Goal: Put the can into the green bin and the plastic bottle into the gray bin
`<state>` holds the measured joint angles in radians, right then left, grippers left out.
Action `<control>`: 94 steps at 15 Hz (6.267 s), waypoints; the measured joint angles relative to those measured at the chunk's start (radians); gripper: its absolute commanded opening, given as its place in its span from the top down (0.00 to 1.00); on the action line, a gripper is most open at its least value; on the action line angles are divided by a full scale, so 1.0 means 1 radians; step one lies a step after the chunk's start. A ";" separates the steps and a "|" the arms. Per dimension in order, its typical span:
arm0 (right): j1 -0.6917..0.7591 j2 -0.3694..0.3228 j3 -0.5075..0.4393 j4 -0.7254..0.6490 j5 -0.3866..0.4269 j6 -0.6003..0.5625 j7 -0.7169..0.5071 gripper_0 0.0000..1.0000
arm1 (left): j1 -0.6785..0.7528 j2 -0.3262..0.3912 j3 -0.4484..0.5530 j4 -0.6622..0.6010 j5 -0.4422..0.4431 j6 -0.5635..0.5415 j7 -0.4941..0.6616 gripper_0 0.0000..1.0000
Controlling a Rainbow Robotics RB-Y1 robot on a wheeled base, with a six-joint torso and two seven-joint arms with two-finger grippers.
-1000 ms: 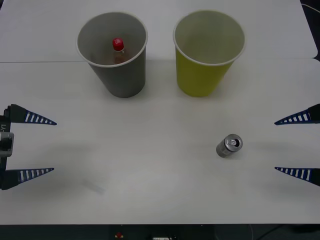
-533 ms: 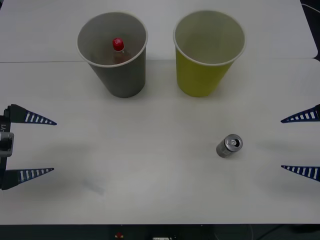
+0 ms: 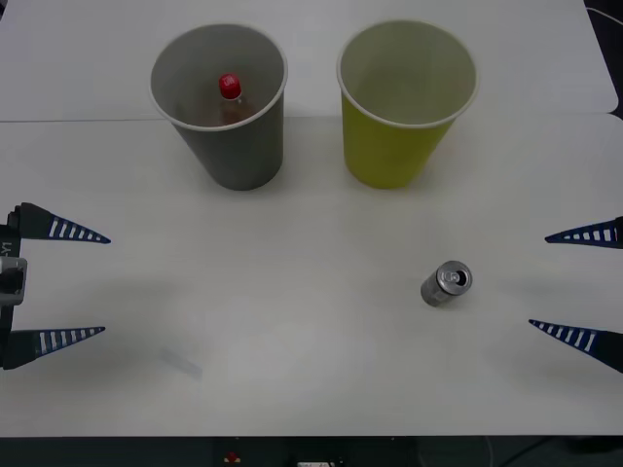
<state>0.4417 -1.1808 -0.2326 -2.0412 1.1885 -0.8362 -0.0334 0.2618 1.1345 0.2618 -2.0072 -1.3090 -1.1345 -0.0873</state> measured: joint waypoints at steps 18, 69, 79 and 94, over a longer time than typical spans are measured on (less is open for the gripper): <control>-0.119 0.035 0.440 0.263 -0.524 0.192 0.469 0.00 | 0.000 0.000 0.000 0.000 0.000 0.000 0.000 0.00; -0.431 0.368 0.294 0.520 -0.151 -0.211 0.198 1.00 | 0.000 0.000 0.000 0.000 0.000 0.000 0.000 0.00; -0.432 0.368 0.049 -0.005 0.338 -0.333 -0.830 1.00 | 0.000 0.000 0.000 0.000 0.000 0.000 0.000 0.00; -0.873 0.153 0.037 0.017 0.364 -0.633 -1.255 1.00 | 0.000 0.000 0.000 0.000 0.000 0.000 0.000 0.00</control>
<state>-0.4316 -1.0277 -0.1952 -2.0247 1.5530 -1.4693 -1.2884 0.2618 1.1345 0.2618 -2.0071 -1.3090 -1.1345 -0.0873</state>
